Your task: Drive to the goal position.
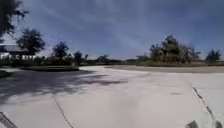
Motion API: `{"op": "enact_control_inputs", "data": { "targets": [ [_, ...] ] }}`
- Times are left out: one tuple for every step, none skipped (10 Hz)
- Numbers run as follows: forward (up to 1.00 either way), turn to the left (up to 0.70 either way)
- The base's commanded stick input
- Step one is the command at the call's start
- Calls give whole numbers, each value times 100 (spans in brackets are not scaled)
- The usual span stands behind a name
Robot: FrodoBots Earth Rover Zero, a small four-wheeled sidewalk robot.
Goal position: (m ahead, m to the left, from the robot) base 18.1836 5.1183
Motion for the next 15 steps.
{"op": "enact_control_inputs", "data": {
  "targets": [
    [85,0],
    [85,0],
    [85,0],
    [85,0],
    [85,0],
    [85,0],
    [85,0],
    [85,0],
    [85,0],
    [85,0],
    [85,0],
    [85,0],
    [85,0],
    [85,0],
    [85,0]
  ]
}}
